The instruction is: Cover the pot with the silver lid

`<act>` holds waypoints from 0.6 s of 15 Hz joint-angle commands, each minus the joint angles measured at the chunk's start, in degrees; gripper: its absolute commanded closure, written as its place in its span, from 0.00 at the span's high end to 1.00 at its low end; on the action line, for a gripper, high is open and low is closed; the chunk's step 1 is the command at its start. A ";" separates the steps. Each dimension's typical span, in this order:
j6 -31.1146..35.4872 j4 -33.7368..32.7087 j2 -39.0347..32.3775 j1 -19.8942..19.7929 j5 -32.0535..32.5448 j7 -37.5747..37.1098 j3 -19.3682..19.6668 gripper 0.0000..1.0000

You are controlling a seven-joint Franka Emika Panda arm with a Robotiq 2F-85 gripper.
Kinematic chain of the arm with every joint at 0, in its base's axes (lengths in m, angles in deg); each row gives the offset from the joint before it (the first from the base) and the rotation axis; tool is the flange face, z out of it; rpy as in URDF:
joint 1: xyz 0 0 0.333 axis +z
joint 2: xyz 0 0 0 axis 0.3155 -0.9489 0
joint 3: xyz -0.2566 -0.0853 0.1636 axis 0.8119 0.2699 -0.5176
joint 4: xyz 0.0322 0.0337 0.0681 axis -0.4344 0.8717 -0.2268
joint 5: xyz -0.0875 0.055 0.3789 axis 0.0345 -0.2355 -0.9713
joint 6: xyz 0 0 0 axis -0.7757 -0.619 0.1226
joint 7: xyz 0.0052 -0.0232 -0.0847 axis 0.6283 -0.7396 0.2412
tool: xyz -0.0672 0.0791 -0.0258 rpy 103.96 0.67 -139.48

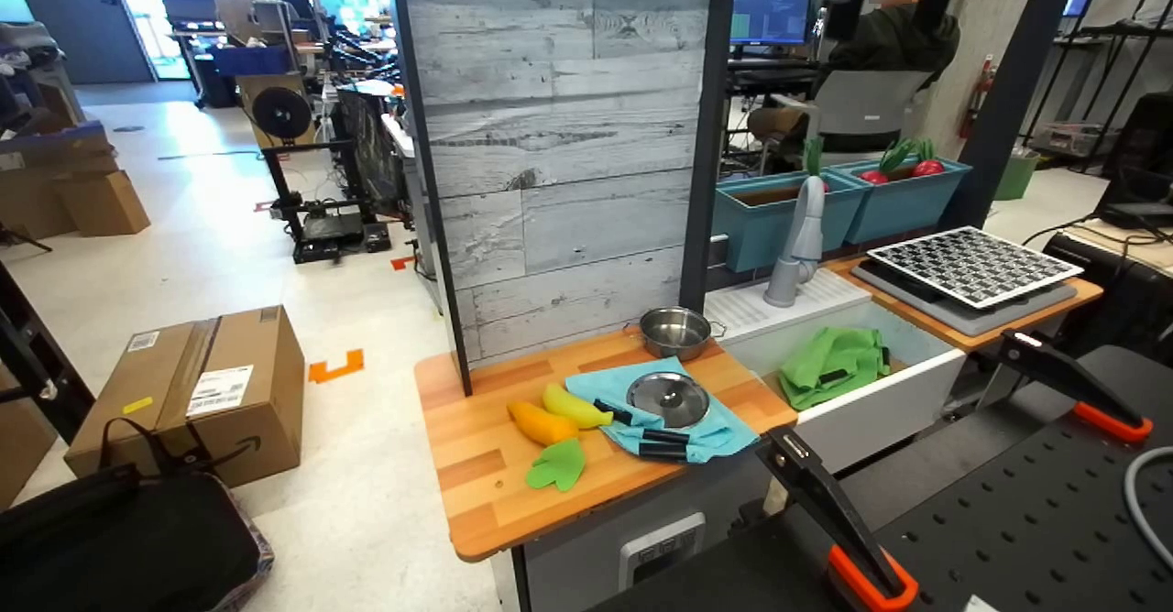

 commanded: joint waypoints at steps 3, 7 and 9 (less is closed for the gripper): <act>17.32 -0.65 -16.10 2.21 -8.29 0.32 -1.77 1.00; 24.24 -4.29 -28.72 1.02 -21.34 6.56 -7.26 1.00; 25.15 -7.53 -34.83 0.02 -23.67 6.65 -9.49 1.00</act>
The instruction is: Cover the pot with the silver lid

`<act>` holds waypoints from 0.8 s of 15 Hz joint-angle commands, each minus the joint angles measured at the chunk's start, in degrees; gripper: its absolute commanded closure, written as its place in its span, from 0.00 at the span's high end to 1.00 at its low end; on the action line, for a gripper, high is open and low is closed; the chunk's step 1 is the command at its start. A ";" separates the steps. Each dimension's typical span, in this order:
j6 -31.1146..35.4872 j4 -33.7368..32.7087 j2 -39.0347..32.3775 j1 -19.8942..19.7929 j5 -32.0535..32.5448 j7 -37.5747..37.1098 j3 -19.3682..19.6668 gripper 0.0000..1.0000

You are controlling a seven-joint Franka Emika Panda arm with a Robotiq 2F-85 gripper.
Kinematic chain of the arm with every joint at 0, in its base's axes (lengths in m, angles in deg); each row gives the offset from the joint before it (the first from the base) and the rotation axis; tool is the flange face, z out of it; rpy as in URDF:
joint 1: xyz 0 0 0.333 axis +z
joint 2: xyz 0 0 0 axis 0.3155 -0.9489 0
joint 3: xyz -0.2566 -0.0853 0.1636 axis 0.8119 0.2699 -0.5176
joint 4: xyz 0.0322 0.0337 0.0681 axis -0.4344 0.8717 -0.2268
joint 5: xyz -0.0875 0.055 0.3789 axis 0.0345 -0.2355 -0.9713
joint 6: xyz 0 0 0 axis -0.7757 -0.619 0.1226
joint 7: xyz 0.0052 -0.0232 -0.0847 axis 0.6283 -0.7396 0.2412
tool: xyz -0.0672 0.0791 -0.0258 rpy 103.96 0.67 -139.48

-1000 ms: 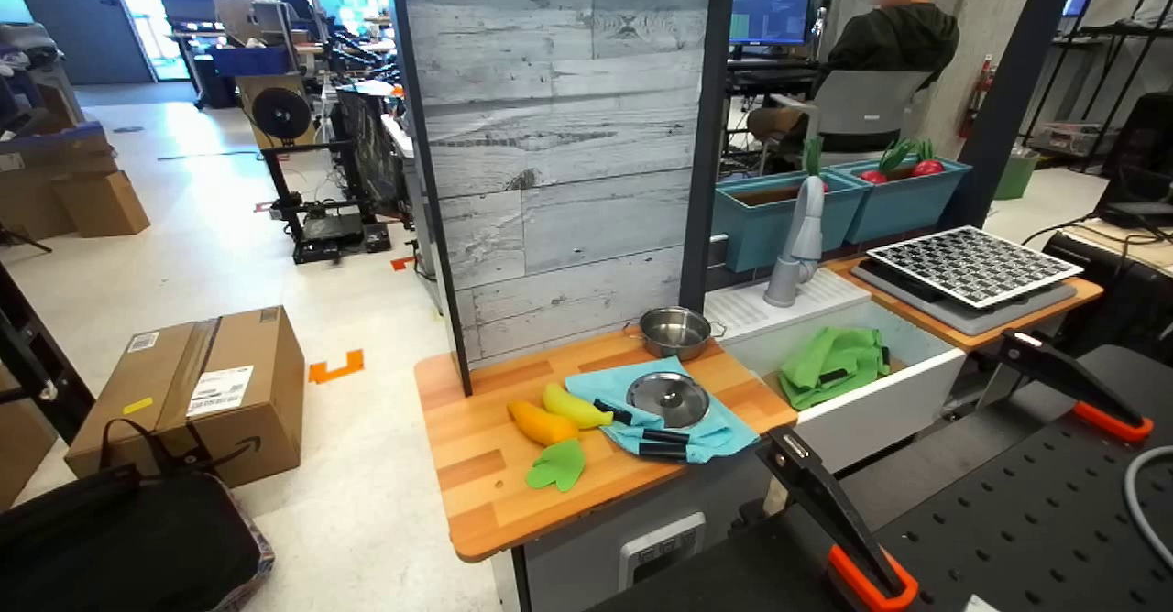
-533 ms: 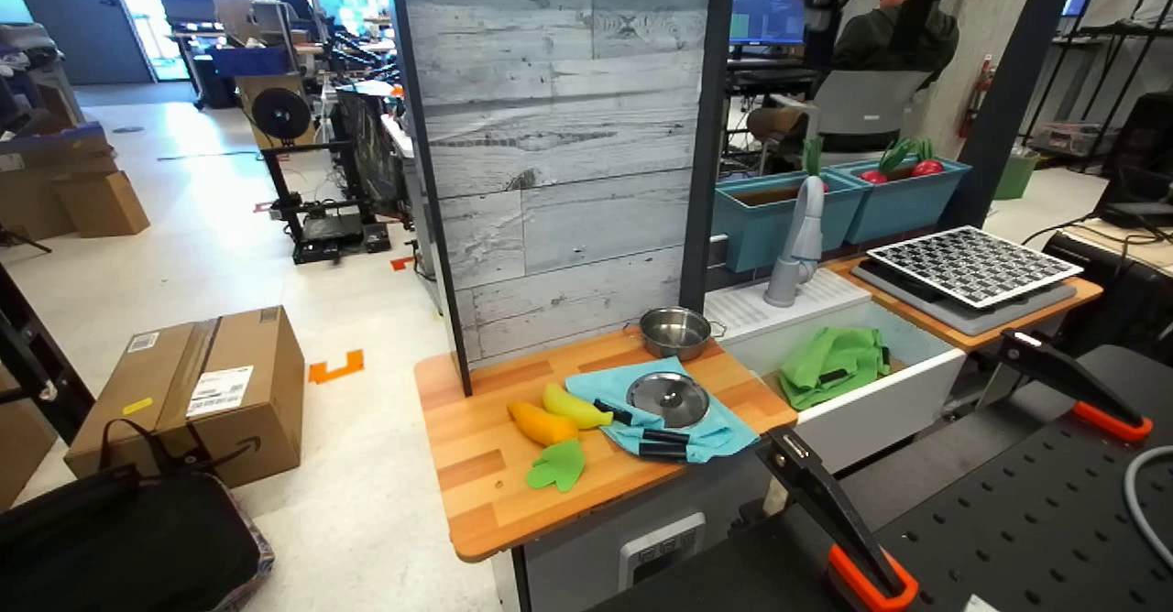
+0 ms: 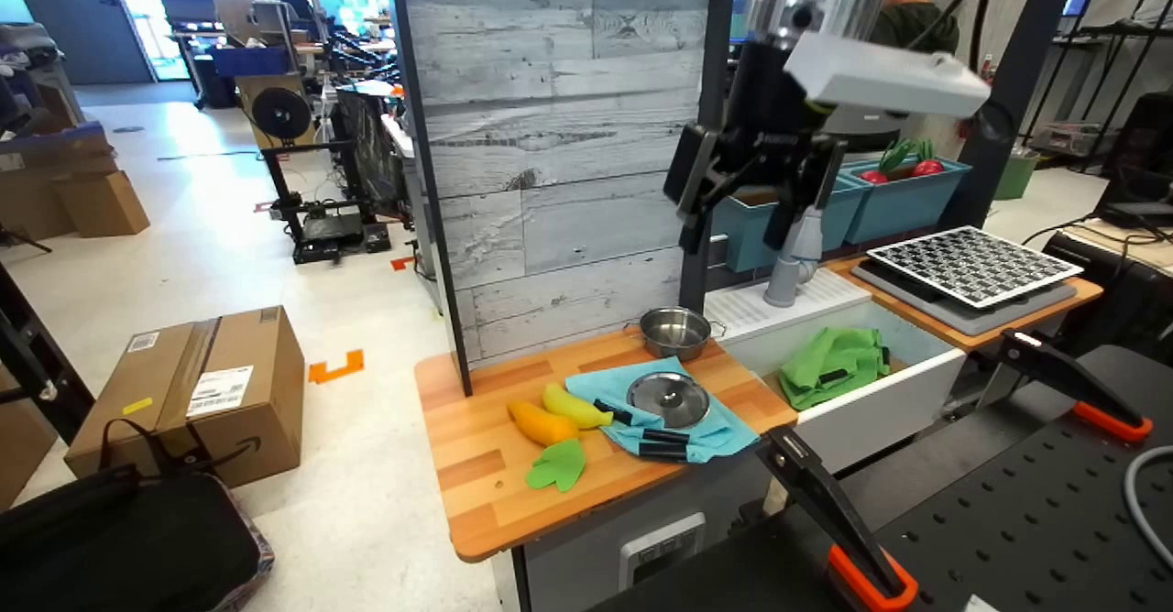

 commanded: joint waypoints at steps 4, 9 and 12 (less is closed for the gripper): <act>-0.78 -13.28 -19.24 -3.84 -4.49 0.87 -4.95 1.00; -4.25 -21.67 -28.46 -3.17 -3.10 -3.85 -2.39 1.00; -4.29 -24.56 -31.44 -1.03 -2.54 -7.63 -0.29 1.00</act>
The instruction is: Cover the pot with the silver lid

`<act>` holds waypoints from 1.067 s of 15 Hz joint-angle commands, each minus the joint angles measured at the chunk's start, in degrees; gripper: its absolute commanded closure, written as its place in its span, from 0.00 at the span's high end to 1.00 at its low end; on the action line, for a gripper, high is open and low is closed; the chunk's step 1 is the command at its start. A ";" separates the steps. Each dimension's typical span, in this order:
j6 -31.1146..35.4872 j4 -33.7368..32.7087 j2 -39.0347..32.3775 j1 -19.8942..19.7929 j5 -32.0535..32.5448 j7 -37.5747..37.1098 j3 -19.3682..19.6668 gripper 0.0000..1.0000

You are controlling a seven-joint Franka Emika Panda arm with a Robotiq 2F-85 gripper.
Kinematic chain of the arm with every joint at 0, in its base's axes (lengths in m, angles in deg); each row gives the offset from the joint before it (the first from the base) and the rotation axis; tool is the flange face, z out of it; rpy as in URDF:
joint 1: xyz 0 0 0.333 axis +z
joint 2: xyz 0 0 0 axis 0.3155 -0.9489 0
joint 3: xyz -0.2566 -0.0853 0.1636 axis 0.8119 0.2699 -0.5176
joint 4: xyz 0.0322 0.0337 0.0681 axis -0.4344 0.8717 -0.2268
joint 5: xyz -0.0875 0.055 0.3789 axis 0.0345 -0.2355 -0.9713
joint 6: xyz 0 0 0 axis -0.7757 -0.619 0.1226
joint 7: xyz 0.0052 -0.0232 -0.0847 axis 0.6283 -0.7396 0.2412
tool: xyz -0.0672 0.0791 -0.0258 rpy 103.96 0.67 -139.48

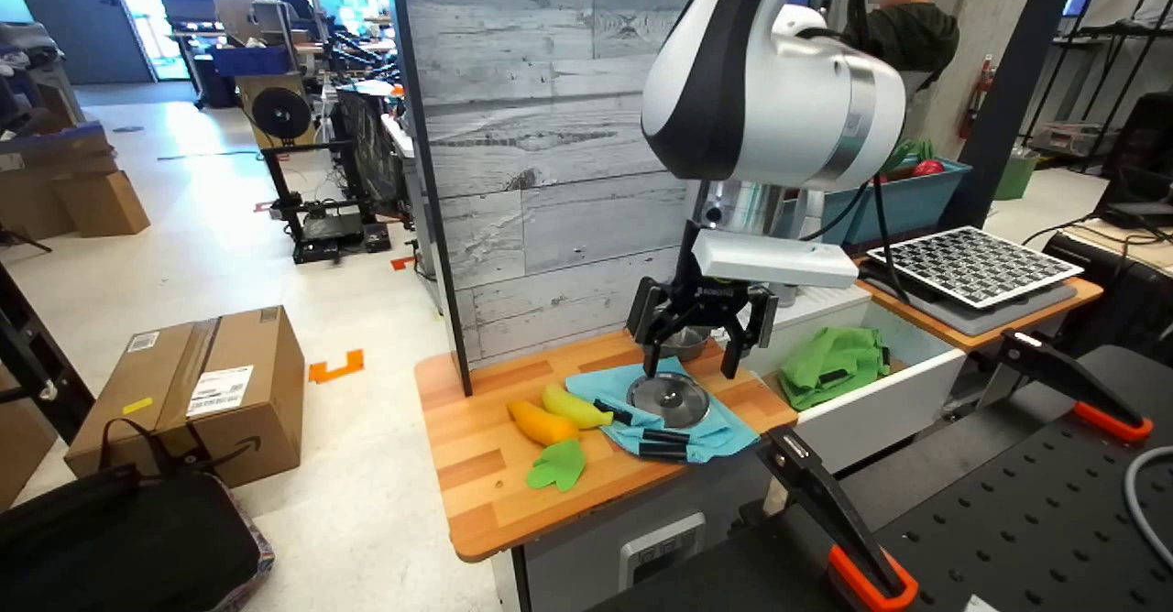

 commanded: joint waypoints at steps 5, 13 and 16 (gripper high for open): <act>-2.15 -8.37 -6.46 7.61 1.58 -11.21 6.43 1.00; -6.32 -13.06 -9.12 14.59 5.19 -17.70 11.16 0.58; -5.62 -13.64 -9.73 16.16 6.43 -19.77 12.52 0.35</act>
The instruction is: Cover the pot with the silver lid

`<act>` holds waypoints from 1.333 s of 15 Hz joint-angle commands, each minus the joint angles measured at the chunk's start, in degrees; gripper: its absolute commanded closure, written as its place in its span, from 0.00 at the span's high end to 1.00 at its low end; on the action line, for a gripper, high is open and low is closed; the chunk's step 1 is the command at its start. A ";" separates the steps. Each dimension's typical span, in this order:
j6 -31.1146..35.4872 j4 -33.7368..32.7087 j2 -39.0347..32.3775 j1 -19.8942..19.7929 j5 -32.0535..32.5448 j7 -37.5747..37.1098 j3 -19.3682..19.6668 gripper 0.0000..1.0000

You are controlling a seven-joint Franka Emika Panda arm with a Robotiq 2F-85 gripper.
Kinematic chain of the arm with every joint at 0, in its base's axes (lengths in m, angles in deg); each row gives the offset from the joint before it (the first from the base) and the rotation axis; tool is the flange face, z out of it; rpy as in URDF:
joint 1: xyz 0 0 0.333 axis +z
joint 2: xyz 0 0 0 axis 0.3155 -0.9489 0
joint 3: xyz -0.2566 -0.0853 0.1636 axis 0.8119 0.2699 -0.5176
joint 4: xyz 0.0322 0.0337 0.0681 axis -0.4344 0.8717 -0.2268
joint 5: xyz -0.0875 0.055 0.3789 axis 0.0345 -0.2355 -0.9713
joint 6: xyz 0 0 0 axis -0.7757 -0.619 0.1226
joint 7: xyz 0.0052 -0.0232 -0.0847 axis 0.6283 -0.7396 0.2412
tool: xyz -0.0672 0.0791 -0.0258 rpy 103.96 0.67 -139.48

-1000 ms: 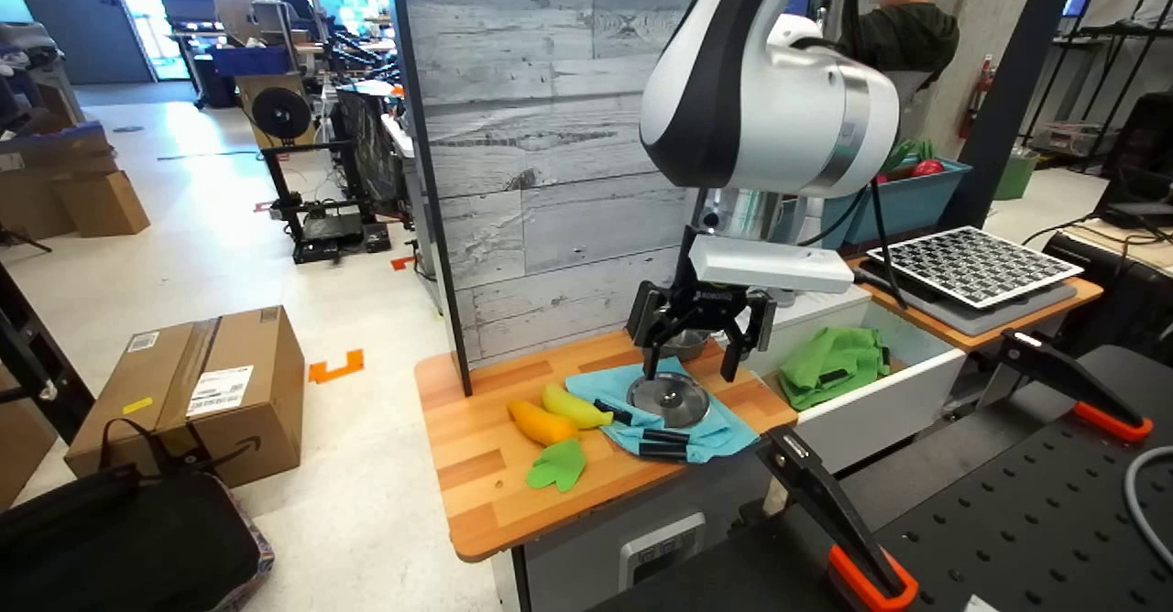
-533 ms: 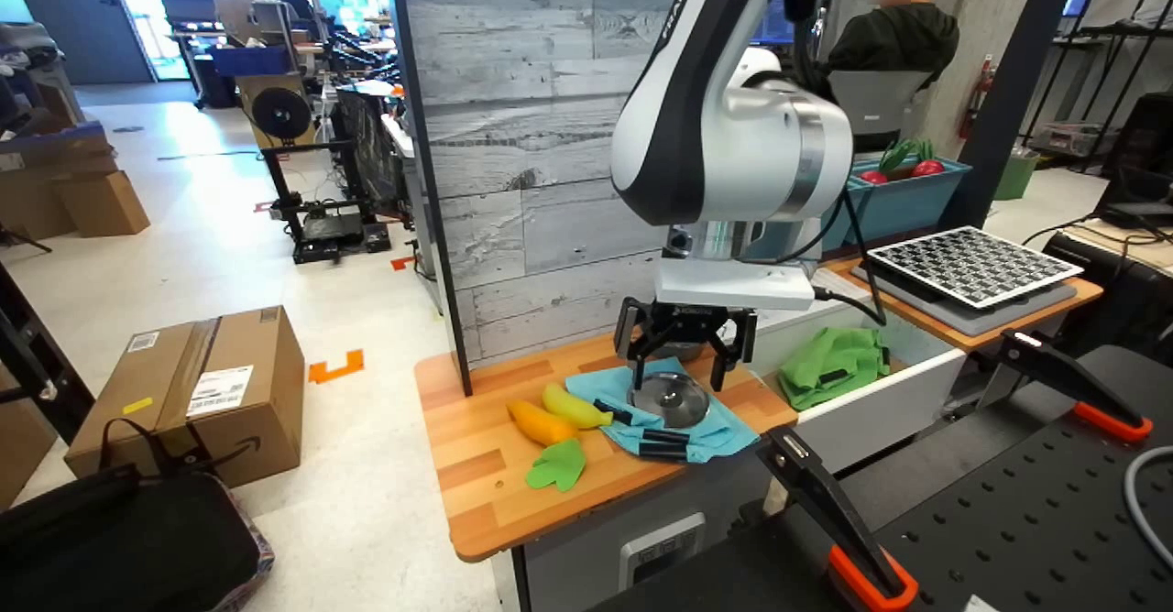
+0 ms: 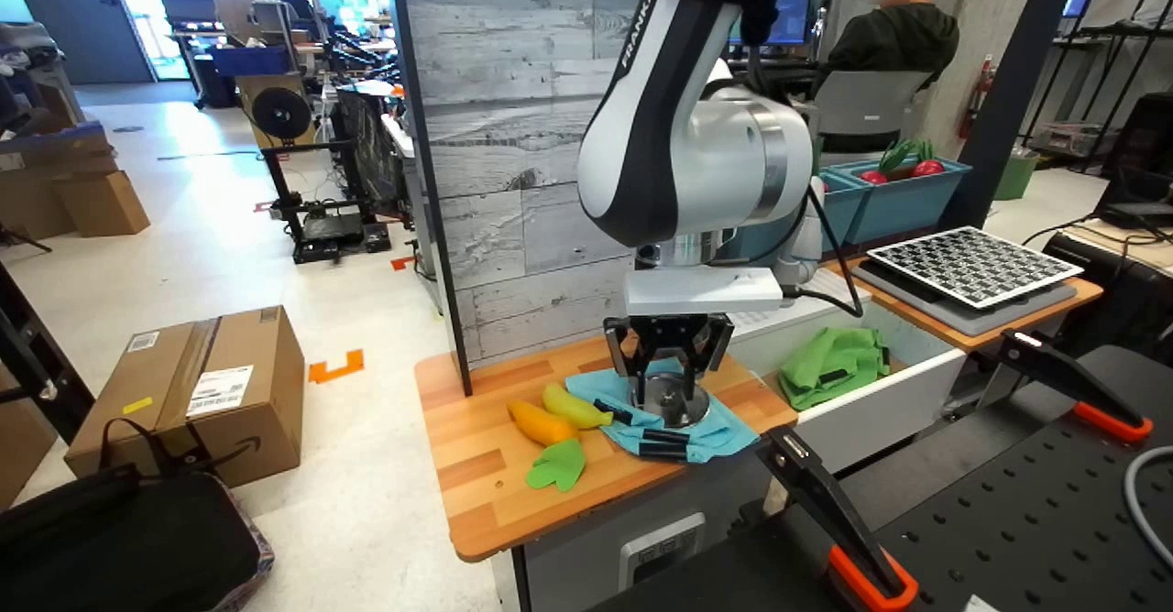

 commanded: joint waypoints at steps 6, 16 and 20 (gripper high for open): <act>-1.01 -3.65 -2.58 4.04 3.04 -6.42 4.41 0.04; 0.10 1.36 2.00 4.31 5.97 -4.67 4.57 0.05; 0.54 3.61 4.38 3.45 6.43 -3.21 4.17 0.05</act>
